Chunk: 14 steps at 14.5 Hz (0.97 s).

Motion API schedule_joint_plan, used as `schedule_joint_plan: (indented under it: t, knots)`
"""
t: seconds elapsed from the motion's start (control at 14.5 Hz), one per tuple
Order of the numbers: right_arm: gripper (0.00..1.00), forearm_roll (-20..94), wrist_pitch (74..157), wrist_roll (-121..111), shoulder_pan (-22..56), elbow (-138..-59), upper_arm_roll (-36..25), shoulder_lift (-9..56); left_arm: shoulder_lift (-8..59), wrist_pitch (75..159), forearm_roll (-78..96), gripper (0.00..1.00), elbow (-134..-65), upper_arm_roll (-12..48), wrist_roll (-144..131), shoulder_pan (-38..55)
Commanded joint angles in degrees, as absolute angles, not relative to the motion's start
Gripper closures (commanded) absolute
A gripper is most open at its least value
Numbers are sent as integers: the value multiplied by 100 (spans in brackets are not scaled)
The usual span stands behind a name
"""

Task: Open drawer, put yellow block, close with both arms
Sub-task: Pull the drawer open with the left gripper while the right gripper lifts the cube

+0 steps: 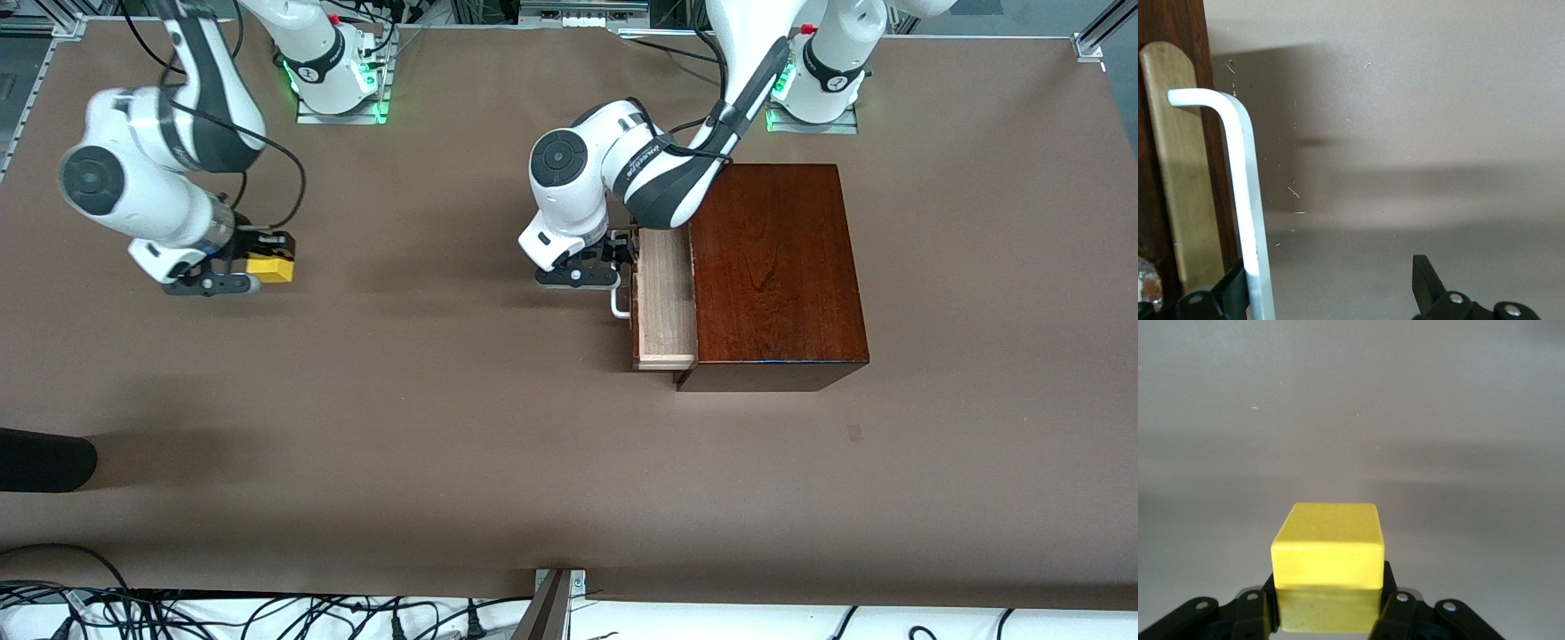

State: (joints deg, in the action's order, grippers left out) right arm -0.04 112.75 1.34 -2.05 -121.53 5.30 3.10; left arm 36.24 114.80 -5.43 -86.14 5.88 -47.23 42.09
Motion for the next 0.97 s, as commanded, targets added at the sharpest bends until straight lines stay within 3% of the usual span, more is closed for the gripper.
schedule_joint_plan:
  t: [0.0, 0.34, 0.9]
  knots:
    - [100, -9, 10443, 158, -193, -11349, 466, 387, 3972, 11619, -308, 0, -8086, 642, -4921, 4438]
    - [100, -26, 10011, 123, -237, -10750, 448, 457, 4113, 11698, -167, 0, -7849, 642, -5054, 4579]
    - [100, -44, 9984, 123, -255, -10679, 404, 519, 3921, 11655, -264, 0, -7954, 493, -5001, 4535]
